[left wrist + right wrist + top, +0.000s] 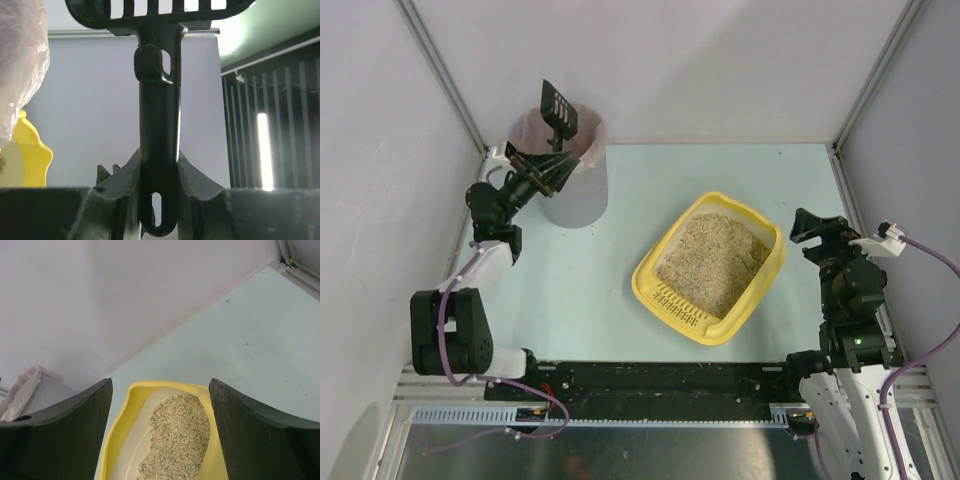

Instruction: Clean the litter box

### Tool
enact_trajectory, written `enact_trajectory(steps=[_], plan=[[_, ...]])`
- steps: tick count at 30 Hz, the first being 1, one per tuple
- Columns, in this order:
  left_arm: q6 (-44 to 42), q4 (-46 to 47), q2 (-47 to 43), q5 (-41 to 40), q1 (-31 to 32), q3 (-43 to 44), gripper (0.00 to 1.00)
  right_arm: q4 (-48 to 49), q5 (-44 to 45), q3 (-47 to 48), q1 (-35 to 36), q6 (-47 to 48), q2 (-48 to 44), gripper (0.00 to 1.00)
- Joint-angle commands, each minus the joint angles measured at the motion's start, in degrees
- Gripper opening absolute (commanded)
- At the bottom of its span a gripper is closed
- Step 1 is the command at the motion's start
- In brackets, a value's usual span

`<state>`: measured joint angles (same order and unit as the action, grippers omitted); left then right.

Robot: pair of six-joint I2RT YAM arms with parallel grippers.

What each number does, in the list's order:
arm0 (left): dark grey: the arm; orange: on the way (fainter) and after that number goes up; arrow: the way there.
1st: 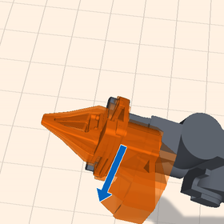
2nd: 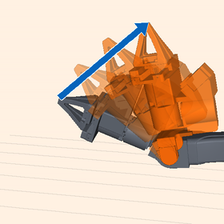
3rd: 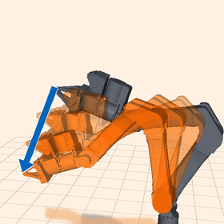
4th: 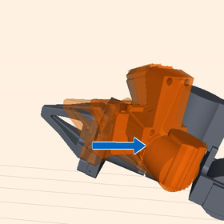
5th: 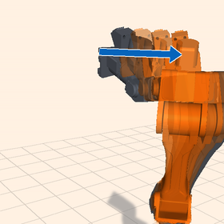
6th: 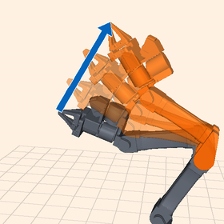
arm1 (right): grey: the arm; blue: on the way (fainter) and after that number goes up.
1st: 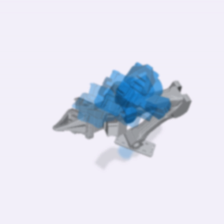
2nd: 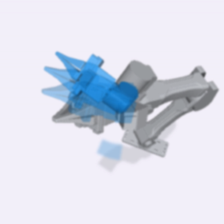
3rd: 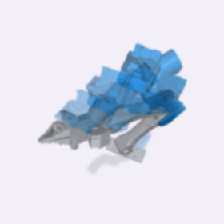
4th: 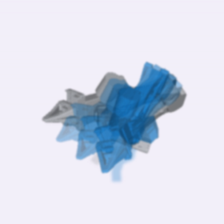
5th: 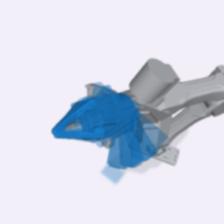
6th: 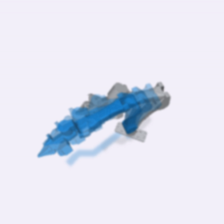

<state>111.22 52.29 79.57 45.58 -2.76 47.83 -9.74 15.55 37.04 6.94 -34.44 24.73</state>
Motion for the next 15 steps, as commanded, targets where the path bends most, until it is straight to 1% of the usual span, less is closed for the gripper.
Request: enact_trajectory(steps=[1, 5, 11, 15], plan=[[23.4, 20.5, 2.5, -3.0, -0.4, -3.2, 0.00, 0.2, 0.6, 0.1, -0.1, 0.8, -0.6, 0.83], [24.7, 22.0, 2.6, -4.4, -0.4, -4.9, 0.00, -0.1, 0.6, 0.1, -0.1, 0.7, -0.6, 0.83], [26.1, 22.9, 2.6, -4.6, -0.4, -5.2, 0.00, 0.2, 0.4, 0.1, -0.1, 0.2, -0.3, 0.83], [22.7, 22.4, 3.3, -2.1, -0.4, -2.7, 0.00, 0.3, 0.3, 0.1, -0.1, 0.2, -0.1, 0.83]])
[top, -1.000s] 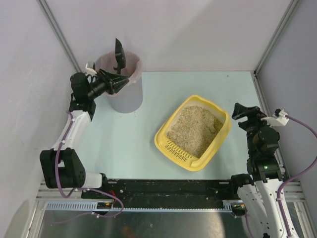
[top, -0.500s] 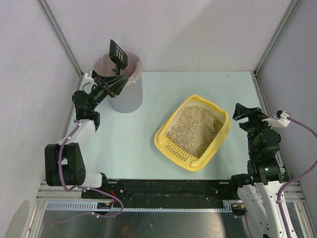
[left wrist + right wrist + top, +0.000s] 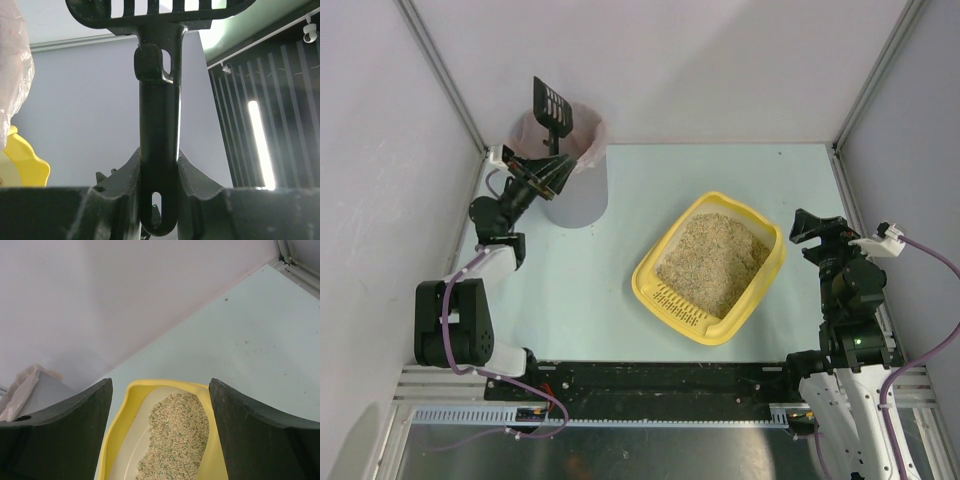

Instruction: Clean the litter box

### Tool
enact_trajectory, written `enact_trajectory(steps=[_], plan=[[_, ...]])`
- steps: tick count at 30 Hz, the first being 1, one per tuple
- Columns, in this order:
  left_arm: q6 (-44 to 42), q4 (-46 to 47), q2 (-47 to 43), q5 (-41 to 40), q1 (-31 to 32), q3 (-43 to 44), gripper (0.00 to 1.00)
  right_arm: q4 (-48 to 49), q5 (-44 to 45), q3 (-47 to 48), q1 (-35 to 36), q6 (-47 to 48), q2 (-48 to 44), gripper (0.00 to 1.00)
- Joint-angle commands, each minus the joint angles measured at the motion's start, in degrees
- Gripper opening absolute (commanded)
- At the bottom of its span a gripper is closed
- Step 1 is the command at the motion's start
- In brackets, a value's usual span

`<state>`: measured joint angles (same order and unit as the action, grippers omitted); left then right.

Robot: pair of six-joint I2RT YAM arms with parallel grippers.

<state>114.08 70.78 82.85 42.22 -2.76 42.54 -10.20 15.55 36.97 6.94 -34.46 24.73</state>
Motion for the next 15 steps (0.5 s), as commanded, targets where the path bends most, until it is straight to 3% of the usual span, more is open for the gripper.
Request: enact_trajectory(steps=[1, 6, 8, 11, 12, 13, 15], plan=[[17.3, 3.2, -0.1, 1.9, -0.4, 3.1, 0.00, 0.8, 0.4, 0.2, -0.1, 0.3, -0.1, 0.83], [4.0, -11.4, -2.9, 6.6, -0.4, 6.0, 0.00, 0.5, 0.7, 0.1, -0.1, 0.6, -0.4, 0.83], [-5.1, -17.7, -4.9, 8.1, -0.4, 8.3, 0.00, 0.5, 1.0, 0.2, -0.1, 0.7, -0.5, 0.83], [-24.7, -40.0, -8.8, 7.4, -0.4, 14.9, 0.00, 0.5, 1.0, 0.1, -0.1, 0.8, -0.2, 0.83], [-30.8, -53.7, -9.6, 6.3, -0.3, 17.2, 0.00, 0.5, 0.9, 0.2, -0.1, 0.7, -0.3, 0.83], [-43.0, -61.1, -10.3, 4.5, -0.3, 19.9, 0.00, 0.5, 0.9, 0.2, -0.2, 0.6, -0.3, 0.83], [-54.1, -77.6, -11.9, -2.3, -0.1, 27.5, 0.00, 0.5, 0.8, 0.2, -0.1, 0.6, -0.4, 0.83]])
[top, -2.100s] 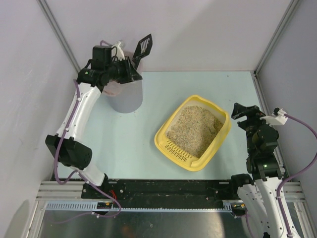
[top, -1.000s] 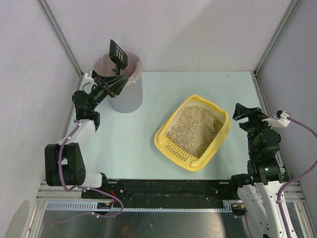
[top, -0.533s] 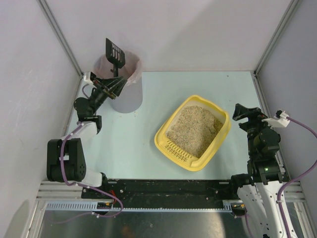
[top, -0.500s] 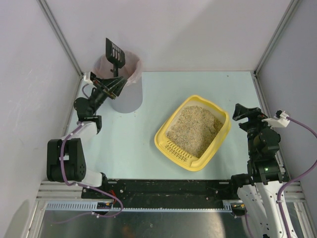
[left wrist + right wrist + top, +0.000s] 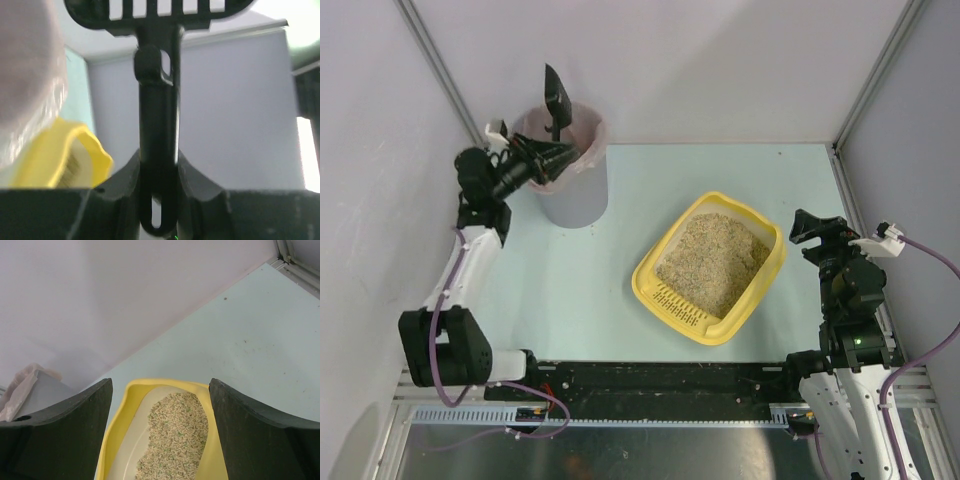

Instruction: Clean the litter box

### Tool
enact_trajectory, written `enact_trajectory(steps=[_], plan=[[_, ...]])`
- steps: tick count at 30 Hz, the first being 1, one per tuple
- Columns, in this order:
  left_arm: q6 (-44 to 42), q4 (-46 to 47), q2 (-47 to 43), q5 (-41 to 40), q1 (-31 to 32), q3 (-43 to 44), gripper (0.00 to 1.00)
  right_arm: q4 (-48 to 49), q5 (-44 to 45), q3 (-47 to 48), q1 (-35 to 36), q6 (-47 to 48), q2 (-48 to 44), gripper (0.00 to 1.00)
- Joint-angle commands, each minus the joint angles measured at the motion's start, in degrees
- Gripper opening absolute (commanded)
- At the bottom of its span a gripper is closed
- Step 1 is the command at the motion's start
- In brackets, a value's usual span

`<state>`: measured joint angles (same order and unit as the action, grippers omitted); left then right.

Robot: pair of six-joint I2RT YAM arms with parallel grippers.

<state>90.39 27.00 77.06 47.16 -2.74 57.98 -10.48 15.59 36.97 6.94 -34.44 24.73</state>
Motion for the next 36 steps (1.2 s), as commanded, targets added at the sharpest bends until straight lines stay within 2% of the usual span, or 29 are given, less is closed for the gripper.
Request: enact_trajectory(steps=[1, 5, 6, 8, 10, 11, 12, 14, 16, 19, 28, 36], plan=[[-37.5, -37.3, -6.7, -9.2, -0.2, 13.7, 0.00, 0.8, 0.8, 0.2, -0.1, 0.8, -0.4, 0.83], [-51.1, -50.4, -8.4, -18.1, 1.8, 21.4, 0.00, 0.9, 0.8, 0.2, -0.1, 0.7, -0.1, 0.83], [-56.9, -55.8, -8.5, -23.5, 2.6, 22.9, 0.00, 0.9, 0.8, 0.2, -0.1, 0.7, -0.1, 0.83], [-62.7, -60.8, -8.3, -31.2, 9.9, 27.3, 0.00, 1.0, 0.6, 0.2, -0.1, 0.7, 0.0, 0.83], [-69.5, -67.1, -7.0, -40.8, 14.6, 29.8, 0.00, 0.9, 0.6, 0.1, -0.1, 0.7, -0.2, 0.83], [-71.3, -69.2, -6.5, -44.0, 19.7, 32.3, 0.00, 0.7, 0.8, 0.2, -0.2, 0.7, -0.3, 0.83], [-74.6, -72.5, -5.8, -52.0, 22.1, 33.2, 0.00, 0.7, 0.8, 0.1, -0.1, 0.8, -0.6, 0.83], [-77.2, -76.0, -4.3, -59.4, 29.2, 34.7, 0.00, 0.5, 1.2, 0.2, -0.1, 0.7, -1.3, 0.83], [-78.9, -77.2, -3.8, -67.7, 32.6, 34.6, 0.00, 0.4, 1.6, 0.2, -0.1, 0.8, -1.8, 0.83], [-80.2, -77.8, -3.2, -72.5, 36.5, 33.9, 0.00, 0.0, 2.0, 0.1, -0.1, 0.9, -1.8, 0.83], [-80.7, -79.9, -1.6, -74.3, 43.5, 36.0, 0.00, 0.2, 2.0, 0.1, -0.1, 0.8, -0.9, 0.83], [-73.5, -93.6, 8.5, -69.1, 52.1, 43.7, 0.00, 0.0, 2.2, 0.2, -0.1, 0.9, -0.9, 0.83]])
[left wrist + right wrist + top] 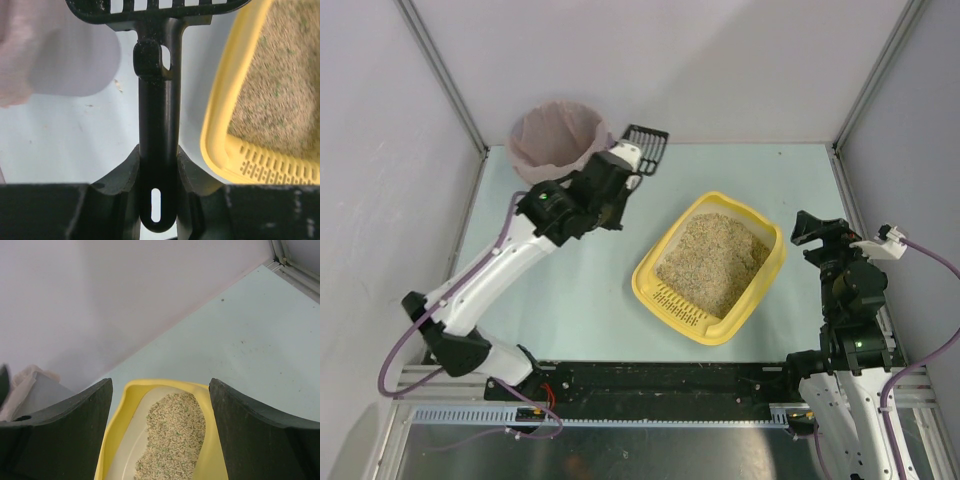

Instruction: Clean the litter box

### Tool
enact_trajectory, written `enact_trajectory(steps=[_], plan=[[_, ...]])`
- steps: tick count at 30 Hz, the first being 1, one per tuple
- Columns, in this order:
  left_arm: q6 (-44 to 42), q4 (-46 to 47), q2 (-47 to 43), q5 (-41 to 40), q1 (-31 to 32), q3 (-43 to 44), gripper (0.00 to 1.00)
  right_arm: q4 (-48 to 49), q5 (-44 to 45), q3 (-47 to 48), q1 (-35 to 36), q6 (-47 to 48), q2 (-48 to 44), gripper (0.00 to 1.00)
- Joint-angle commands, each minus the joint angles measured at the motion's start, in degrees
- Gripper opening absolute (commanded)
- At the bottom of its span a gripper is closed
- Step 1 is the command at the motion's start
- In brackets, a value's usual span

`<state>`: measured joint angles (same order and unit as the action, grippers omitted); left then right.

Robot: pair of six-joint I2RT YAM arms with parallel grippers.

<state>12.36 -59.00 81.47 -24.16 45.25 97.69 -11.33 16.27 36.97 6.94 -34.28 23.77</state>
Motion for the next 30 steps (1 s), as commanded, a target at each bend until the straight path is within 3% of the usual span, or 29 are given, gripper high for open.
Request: enact_trajectory(steps=[1, 11, 13, 30], plan=[[5.3, -8.4, 6.0, 3.8, 5.9, 5.0, 0.00, 1.0, 1.5, 0.1, -0.1, 0.7, 0.1, 0.83], [16.6, -16.9, 12.1, 15.7, 11.3, 12.3, 0.00, 0.6, 2.2, 0.1, -0.2, 1.6, -1.4, 0.84], [16.8, -17.9, 13.1, 18.9, 11.9, 12.7, 0.00, 0.5, 2.2, 0.1, -0.2, 1.5, -1.8, 0.84], [14.8, -22.4, 28.2, 22.4, 15.3, 15.3, 0.00, -0.2, 3.5, 0.2, -0.3, 2.0, -4.3, 0.84]])
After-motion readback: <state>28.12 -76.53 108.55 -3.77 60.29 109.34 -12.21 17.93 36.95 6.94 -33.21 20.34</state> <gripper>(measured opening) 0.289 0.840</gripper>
